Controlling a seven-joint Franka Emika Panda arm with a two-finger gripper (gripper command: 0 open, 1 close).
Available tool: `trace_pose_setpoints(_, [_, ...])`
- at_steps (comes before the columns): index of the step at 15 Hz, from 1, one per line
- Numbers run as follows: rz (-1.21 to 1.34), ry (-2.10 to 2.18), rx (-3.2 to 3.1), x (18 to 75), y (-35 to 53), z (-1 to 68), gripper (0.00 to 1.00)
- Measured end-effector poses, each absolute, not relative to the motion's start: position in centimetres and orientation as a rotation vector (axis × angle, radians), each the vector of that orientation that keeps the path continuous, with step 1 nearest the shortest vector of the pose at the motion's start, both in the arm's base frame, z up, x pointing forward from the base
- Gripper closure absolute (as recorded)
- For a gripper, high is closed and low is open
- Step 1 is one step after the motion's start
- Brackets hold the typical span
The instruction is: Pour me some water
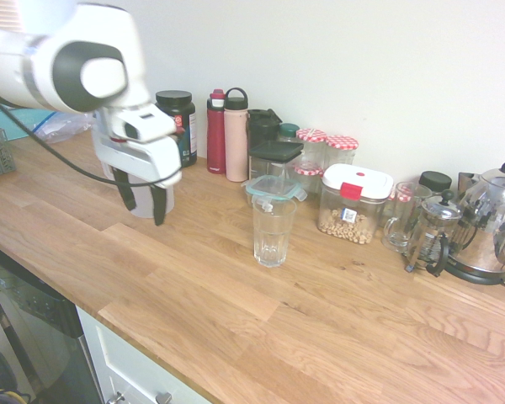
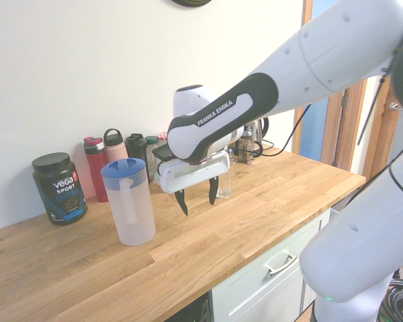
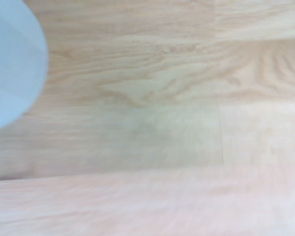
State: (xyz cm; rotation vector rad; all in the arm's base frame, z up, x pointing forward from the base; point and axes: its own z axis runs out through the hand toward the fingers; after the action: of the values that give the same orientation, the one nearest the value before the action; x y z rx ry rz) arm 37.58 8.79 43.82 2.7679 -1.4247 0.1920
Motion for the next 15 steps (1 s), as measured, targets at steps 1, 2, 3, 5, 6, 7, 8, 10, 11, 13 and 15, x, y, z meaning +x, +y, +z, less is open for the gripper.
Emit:
trace_pose_setpoints(1, [0.206,-1.482,2.735,35.8,11.1,45.1,0.00])
trace_pose_setpoints(2, [0.233,-1.546,2.702,34.1,13.5,46.2,0.00])
trace_pose_setpoints(3, [0.268,-1.601,2.672,32.5,15.8,46.9,0.00])
trace_pose_setpoints(5, [0.345,-1.712,2.598,30.9,19.2,47.1,0.00])
trace_pose_setpoints(6, [0.364,-1.746,2.580,30.8,20.5,47.1,0.00])
trace_pose_setpoints(7, [0.371,-1.770,2.577,31.1,21.6,47.1,0.00])
trace_pose_setpoints(8, [0.372,-1.784,2.580,31.8,22.3,47.1,0.00])
trace_pose_setpoints(10, [0.399,-1.786,2.602,33.5,23.6,47.3,0.00])
trace_pose_setpoints(11, [0.436,-1.786,2.603,34.5,24.2,47.3,0.00])
trace_pose_setpoints(13, [0.520,-1.789,2.594,36.1,25.3,47.5,0.00])
trace_pose_setpoints(15, [0.603,-1.807,2.564,37.8,25.8,47.8,0.00])
